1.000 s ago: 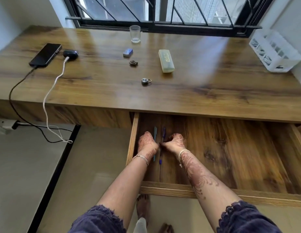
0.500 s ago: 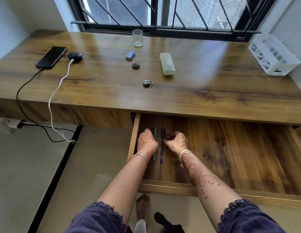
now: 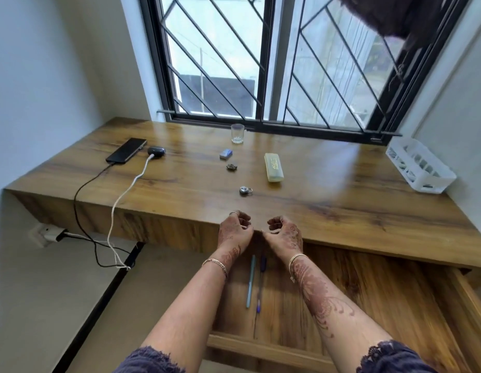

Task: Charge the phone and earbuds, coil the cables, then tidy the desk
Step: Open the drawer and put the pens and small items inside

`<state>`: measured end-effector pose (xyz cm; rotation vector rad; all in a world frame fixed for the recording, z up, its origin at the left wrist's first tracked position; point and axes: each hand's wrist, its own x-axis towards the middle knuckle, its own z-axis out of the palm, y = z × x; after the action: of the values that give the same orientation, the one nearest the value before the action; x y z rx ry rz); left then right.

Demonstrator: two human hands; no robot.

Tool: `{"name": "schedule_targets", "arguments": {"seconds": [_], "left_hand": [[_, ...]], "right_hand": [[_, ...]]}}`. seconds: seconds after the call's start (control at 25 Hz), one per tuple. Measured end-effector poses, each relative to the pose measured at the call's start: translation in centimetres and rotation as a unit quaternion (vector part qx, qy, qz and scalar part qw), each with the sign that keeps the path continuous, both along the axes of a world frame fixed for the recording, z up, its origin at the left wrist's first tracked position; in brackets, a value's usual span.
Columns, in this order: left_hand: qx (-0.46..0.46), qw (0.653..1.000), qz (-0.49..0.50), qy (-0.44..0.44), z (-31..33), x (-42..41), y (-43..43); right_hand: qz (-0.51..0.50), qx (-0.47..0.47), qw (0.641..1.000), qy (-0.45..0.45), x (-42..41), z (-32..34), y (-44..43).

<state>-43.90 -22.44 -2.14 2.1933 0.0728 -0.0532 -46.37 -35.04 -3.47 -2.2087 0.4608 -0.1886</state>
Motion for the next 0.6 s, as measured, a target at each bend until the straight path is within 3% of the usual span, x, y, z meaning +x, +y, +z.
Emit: {"name": "schedule_targets", "arguments": {"seconds": [0.4,0.6], "left_hand": [[-0.011,0.999,0.010,-0.036,1.5,12.5,2.5],[0.073,0.996,-0.046,-0.021,1.0,21.6,3.4]], "right_hand": [[0.051,-0.064,0.997,-0.017,11.9,0.9,2.0],[0.088,-0.139,0.986,-0.006,16.7,-0.9,2.8]]}}
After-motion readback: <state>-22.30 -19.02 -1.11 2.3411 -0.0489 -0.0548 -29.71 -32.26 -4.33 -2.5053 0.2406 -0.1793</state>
